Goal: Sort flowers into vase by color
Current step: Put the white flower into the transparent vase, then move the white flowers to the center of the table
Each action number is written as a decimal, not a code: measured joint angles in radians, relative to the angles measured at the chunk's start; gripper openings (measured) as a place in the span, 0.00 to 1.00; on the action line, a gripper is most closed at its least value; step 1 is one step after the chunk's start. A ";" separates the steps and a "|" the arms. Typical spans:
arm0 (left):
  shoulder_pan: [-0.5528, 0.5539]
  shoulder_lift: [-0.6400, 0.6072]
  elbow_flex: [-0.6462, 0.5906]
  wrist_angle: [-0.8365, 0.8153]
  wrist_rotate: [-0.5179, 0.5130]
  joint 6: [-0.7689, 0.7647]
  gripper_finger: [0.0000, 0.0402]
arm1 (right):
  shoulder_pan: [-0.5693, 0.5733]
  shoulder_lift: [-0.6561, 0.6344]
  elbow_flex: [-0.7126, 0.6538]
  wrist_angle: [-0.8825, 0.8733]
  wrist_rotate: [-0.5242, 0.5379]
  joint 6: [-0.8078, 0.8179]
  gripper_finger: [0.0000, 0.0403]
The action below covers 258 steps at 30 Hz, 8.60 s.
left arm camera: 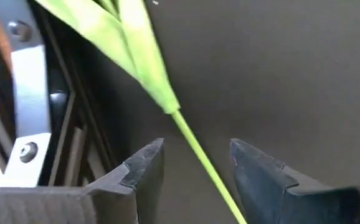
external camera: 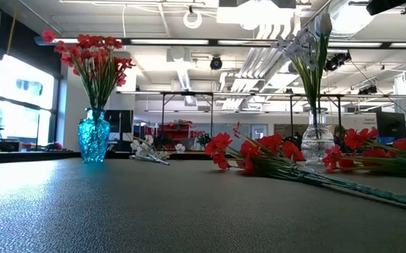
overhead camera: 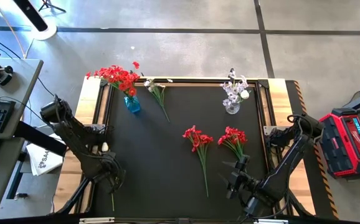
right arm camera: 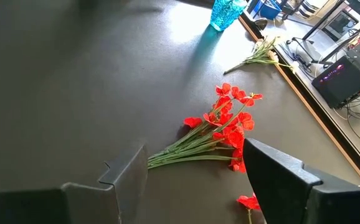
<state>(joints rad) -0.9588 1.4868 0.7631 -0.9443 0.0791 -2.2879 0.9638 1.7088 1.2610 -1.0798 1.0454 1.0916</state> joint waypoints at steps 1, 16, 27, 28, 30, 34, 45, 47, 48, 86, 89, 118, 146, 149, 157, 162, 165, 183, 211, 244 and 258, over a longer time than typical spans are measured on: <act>0.000 0.000 0.000 0.011 -0.006 0.003 0.41 | 0.000 0.000 0.000 0.000 0.000 0.000 0.59; -0.001 -0.004 -0.092 0.106 -0.013 0.021 0.40 | 0.001 0.000 0.000 0.002 -0.006 0.008 0.59; 0.000 -0.030 -0.095 0.139 -0.127 0.151 0.06 | 0.001 0.000 0.000 0.009 -0.005 0.008 0.59; -0.001 -0.029 -0.095 0.138 -0.144 0.166 0.03 | 0.001 0.000 0.000 0.015 -0.014 0.007 0.59; -0.001 -0.029 -0.096 0.138 -0.188 0.179 0.02 | 0.001 0.000 0.000 0.021 -0.059 -0.009 0.59; 0.003 -0.028 -0.096 0.161 -0.285 0.219 0.01 | 0.009 0.000 0.000 0.028 -0.152 -0.026 0.59; 0.061 -0.026 -0.035 0.656 -1.054 0.966 0.00 | 0.071 0.000 0.000 0.075 -0.232 -0.042 0.59; 0.094 -0.026 -0.035 0.887 -1.100 1.281 0.00 | 0.069 0.000 0.000 0.087 -0.235 -0.080 0.59; 0.115 -0.023 -0.035 1.019 -1.103 1.454 0.00 | 0.064 -0.001 0.000 0.087 -0.239 -0.093 0.59; 0.486 0.416 0.275 2.056 -0.511 2.640 0.00 | -0.185 -0.259 -0.297 1.511 -0.111 -1.254 0.59; 0.488 0.416 0.275 2.048 -0.523 2.633 0.00 | -0.185 -0.239 -0.232 1.469 -0.111 -1.282 0.58; 0.487 0.410 0.275 1.708 -1.088 2.472 0.35 | -0.060 -0.431 -0.136 0.947 0.430 -1.211 0.01; 0.383 0.409 0.275 1.675 -1.206 2.498 0.37 | -0.620 -0.904 -0.255 -0.228 0.526 0.138 0.00; 0.383 0.409 0.275 1.675 -1.178 2.498 0.37 | -0.619 -0.868 -0.255 -0.155 0.526 0.065 0.00; 0.383 0.409 0.275 1.675 -1.154 2.479 0.37 | -0.686 -0.820 -0.239 -0.109 0.526 -0.086 0.00; 0.391 0.409 0.275 1.675 -1.154 2.480 0.37 | -0.698 -0.824 -0.215 -0.085 0.527 -0.023 0.00; 0.397 0.409 0.275 1.675 -1.154 2.478 0.37 | -0.657 -0.805 -0.215 -0.007 0.526 -0.070 0.00; 0.411 0.409 0.274 1.682 -1.065 2.464 0.37 | -0.813 -0.974 -0.281 0.601 0.196 -1.042 0.00; 0.406 0.409 0.274 1.681 -1.049 2.419 0.37 | -1.063 -1.077 -0.729 1.216 -0.057 -1.245 0.00; 0.462 0.142 0.275 0.950 -1.111 1.781 0.37 | -0.784 -0.909 -0.280 0.264 -0.089 -0.728 0.40; 0.621 0.139 0.275 0.641 -1.044 1.527 0.37 | -0.627 -0.887 -0.157 0.484 -0.083 -0.913 0.32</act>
<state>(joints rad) -0.3376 1.6257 1.0378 -0.3031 -0.9649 -0.7606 0.3367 0.8219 1.1039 -0.5962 0.9623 0.1789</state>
